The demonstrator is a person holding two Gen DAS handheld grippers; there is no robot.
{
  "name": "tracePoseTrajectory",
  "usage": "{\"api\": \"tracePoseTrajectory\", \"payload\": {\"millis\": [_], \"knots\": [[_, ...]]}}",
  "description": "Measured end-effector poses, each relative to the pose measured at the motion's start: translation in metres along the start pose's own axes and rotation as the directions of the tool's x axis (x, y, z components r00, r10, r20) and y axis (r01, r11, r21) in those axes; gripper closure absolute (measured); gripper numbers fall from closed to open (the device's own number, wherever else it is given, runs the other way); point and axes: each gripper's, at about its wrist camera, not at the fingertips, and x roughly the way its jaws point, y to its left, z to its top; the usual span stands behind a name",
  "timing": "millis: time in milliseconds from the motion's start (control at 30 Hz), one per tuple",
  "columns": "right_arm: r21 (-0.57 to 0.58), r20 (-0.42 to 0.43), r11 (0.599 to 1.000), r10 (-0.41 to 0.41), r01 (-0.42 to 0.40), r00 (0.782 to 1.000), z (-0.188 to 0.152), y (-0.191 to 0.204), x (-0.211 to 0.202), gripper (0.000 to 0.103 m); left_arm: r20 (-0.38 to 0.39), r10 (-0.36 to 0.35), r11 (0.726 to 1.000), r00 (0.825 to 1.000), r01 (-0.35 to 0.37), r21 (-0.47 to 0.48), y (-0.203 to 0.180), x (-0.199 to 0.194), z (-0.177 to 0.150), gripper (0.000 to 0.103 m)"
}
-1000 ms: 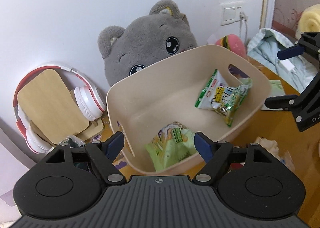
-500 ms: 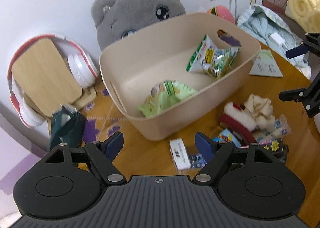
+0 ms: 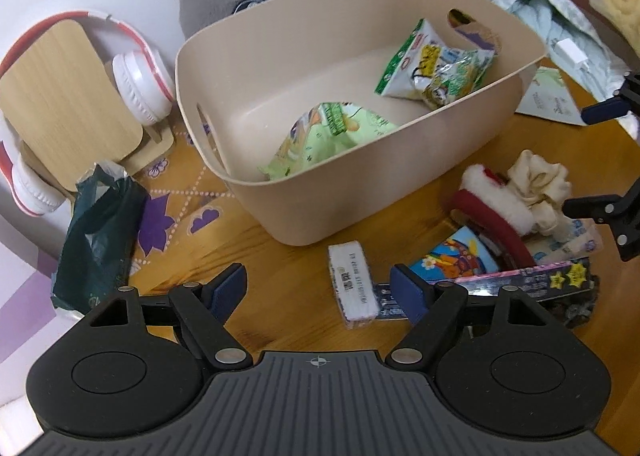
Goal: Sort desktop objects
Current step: 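Grasp the white milk carton with left gripper while right grasps cream scrunchie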
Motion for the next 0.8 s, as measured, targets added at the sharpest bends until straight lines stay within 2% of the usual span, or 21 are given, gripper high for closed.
{"api": "tracePoseTrajectory", "payload": {"millis": [267,433,567,667,733,800], "knots": [[0.01,-0.014,0.999,0.036,-0.036,0.999,0.001,0.003,0.019,0.0,-0.042,-0.043,0.999,0.998,0.041,-0.035,0.002,0.022,0.0,0.023],[0.018,-0.021,0.999,0.048,-0.048,0.999,0.001,0.004,0.029,0.0,-0.034,-0.065,0.996,0.997,0.063,-0.065,0.003,0.028,0.002,0.023],[0.034,-0.023,0.997,0.074,-0.073,0.997,0.001,0.003,0.035,0.007,-0.028,-0.085,0.993,0.996,0.082,-0.087,0.005,0.033,0.004,0.024],[0.05,-0.025,0.994,0.101,-0.1,0.995,0.0,0.002,0.039,0.015,-0.026,-0.108,0.989,0.994,0.105,-0.107,0.007,0.035,0.005,0.033],[0.067,-0.025,0.991,0.115,-0.113,0.993,0.0,0.0,0.041,0.02,-0.051,-0.118,0.987,0.992,0.112,-0.113,0.007,0.04,0.005,0.051],[0.071,-0.03,0.991,0.118,-0.115,0.993,0.0,-0.001,0.043,0.029,-0.089,-0.119,0.989,0.989,0.11,-0.099,0.003,0.046,0.003,0.059]]}}
